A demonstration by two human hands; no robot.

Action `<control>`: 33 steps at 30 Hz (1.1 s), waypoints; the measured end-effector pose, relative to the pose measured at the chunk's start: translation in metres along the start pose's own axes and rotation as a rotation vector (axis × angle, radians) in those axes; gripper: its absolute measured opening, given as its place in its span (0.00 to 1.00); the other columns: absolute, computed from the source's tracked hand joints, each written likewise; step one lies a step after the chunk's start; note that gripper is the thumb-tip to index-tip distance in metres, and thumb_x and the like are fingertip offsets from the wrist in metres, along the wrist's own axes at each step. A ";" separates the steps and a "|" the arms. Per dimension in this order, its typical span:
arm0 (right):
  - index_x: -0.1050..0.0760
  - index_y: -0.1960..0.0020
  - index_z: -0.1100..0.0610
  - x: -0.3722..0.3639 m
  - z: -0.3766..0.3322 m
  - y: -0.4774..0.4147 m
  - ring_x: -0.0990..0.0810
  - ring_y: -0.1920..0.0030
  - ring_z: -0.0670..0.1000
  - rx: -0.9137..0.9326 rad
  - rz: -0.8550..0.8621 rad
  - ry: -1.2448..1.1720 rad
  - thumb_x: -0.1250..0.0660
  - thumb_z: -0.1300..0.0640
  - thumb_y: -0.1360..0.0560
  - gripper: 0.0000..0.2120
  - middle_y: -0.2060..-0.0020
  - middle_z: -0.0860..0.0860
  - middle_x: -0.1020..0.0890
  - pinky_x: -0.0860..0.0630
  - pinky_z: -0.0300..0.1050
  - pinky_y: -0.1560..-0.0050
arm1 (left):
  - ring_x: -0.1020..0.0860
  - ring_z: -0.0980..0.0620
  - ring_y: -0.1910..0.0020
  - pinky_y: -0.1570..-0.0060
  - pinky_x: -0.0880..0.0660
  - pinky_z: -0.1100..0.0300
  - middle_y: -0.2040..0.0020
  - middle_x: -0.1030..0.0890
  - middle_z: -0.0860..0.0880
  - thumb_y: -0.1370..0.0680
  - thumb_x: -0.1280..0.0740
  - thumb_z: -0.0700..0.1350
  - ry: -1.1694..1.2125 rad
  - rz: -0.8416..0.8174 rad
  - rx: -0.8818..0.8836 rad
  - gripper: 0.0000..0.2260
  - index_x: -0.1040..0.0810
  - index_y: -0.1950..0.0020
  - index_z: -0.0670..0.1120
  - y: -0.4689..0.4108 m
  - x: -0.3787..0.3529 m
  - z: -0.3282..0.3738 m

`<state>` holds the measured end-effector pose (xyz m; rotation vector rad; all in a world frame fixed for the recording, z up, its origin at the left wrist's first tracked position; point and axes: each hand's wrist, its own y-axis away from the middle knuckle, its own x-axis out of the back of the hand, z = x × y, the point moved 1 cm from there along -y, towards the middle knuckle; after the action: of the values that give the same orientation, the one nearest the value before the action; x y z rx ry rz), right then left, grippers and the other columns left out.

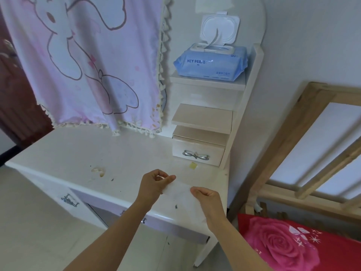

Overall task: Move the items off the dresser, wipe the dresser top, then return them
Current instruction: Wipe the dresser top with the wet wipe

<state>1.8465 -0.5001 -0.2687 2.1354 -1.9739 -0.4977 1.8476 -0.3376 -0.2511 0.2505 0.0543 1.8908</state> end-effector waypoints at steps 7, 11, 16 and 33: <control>0.23 0.51 0.64 0.031 0.019 -0.047 0.24 0.55 0.52 0.105 0.237 0.334 0.38 0.63 0.24 0.06 0.59 0.53 0.21 0.30 0.36 0.59 | 0.39 0.47 0.28 0.34 0.36 0.50 0.28 0.35 0.49 0.27 0.61 0.69 -0.948 -0.090 -0.196 0.37 0.36 0.28 0.48 -0.019 0.021 -0.087; 0.24 0.46 0.65 0.059 0.018 -0.094 0.22 0.50 0.59 0.159 0.415 0.676 0.39 0.63 0.23 0.10 0.51 0.60 0.19 0.31 0.44 0.55 | 0.42 0.44 0.27 0.47 0.23 0.43 0.32 0.29 0.44 0.21 0.66 0.58 -1.279 -0.164 -0.283 0.30 0.35 0.32 0.47 -0.039 0.043 -0.142; 0.29 0.35 0.58 0.078 0.018 -0.143 0.27 0.45 0.62 0.268 0.408 1.142 0.47 0.65 0.22 0.17 0.49 0.62 0.20 0.31 0.50 0.55 | 0.60 0.49 0.25 0.33 0.46 0.49 0.31 0.35 0.45 0.19 0.61 0.54 -1.377 -0.176 -0.419 0.24 0.37 0.31 0.47 -0.061 0.060 -0.179; 0.25 0.40 0.62 0.047 0.062 -0.201 0.30 0.48 0.61 0.411 0.104 1.421 0.41 0.66 0.25 0.14 0.52 0.61 0.27 0.37 0.45 0.60 | 0.59 0.51 0.25 0.30 0.52 0.54 0.31 0.31 0.43 0.19 0.60 0.55 -1.369 -0.079 -0.562 0.23 0.42 0.27 0.49 -0.070 0.060 -0.196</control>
<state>2.0128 -0.5224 -0.4037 1.6032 -1.2673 1.2077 1.8554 -0.2412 -0.4444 1.0509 -1.3229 1.2465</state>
